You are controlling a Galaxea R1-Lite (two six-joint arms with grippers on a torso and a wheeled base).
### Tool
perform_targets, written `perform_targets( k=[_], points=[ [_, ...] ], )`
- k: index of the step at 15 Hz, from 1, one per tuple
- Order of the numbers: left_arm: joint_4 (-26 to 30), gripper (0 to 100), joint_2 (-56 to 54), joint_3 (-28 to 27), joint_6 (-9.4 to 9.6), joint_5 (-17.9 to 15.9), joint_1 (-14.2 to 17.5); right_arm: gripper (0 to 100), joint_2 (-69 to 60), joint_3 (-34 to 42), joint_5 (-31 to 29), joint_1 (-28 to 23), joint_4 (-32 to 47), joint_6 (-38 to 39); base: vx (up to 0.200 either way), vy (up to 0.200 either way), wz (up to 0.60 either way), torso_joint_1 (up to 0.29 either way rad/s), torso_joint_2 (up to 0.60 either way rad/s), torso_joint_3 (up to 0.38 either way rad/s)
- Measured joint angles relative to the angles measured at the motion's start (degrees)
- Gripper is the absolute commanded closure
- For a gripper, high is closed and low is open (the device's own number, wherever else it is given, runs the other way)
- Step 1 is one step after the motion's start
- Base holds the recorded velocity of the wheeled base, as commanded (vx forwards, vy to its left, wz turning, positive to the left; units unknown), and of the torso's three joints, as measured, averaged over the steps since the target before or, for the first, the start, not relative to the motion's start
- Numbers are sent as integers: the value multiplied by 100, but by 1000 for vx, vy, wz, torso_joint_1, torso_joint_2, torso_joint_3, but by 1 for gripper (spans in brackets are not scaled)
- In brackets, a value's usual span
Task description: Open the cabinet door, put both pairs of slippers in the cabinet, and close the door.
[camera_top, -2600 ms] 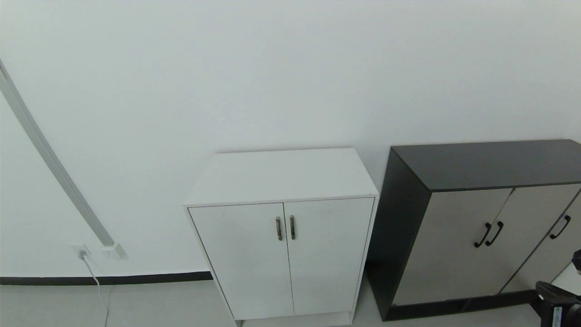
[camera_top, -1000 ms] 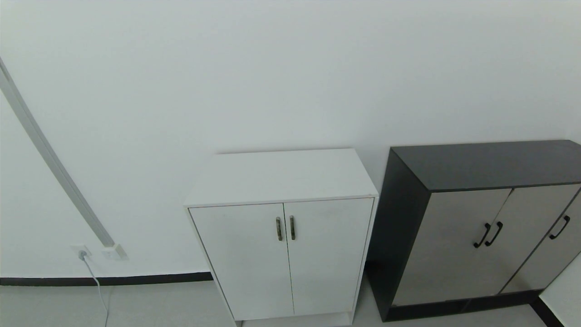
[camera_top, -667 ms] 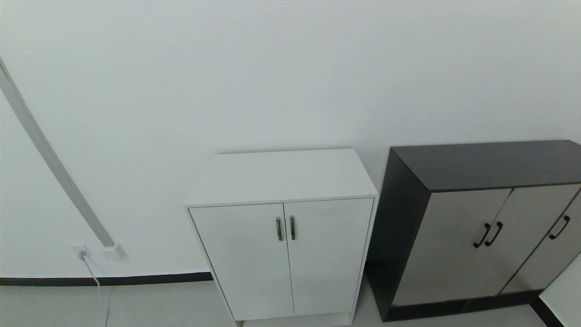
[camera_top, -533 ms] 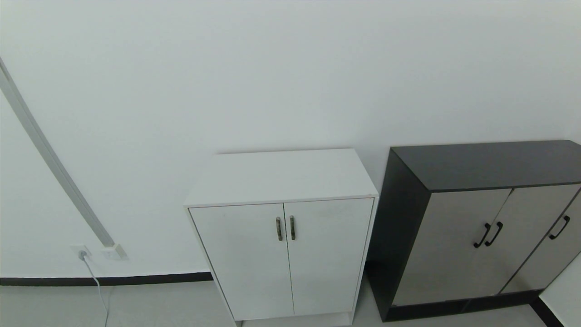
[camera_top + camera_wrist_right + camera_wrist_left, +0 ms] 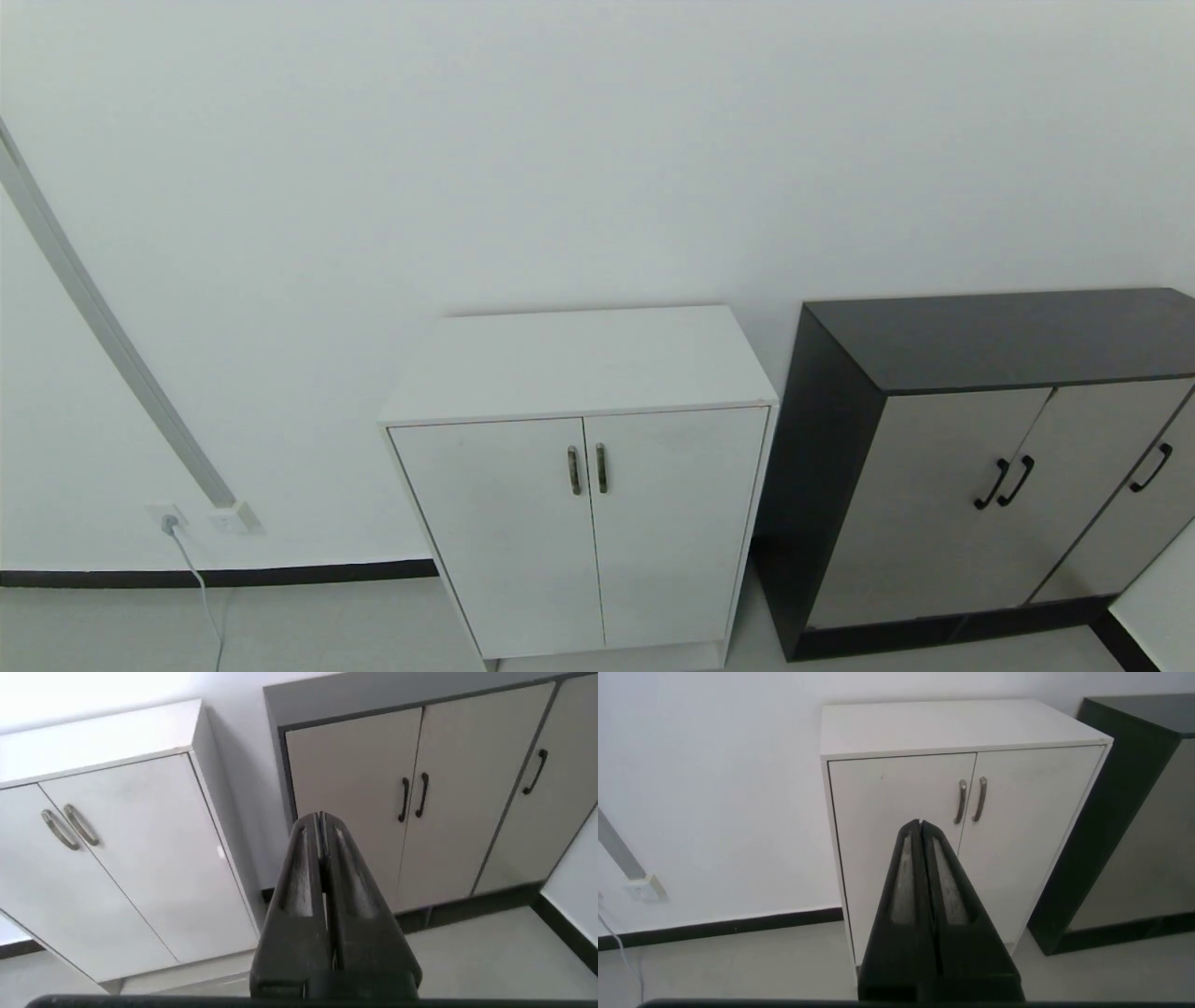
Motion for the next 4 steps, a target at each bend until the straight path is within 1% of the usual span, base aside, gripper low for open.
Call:
perform_targets(
  k=[4],
  points=[
    [-2, 100, 0, 0, 0, 2, 0, 100, -5, 0, 23, 0, 0, -30, 0, 0, 0, 0, 0, 0]
  ],
)
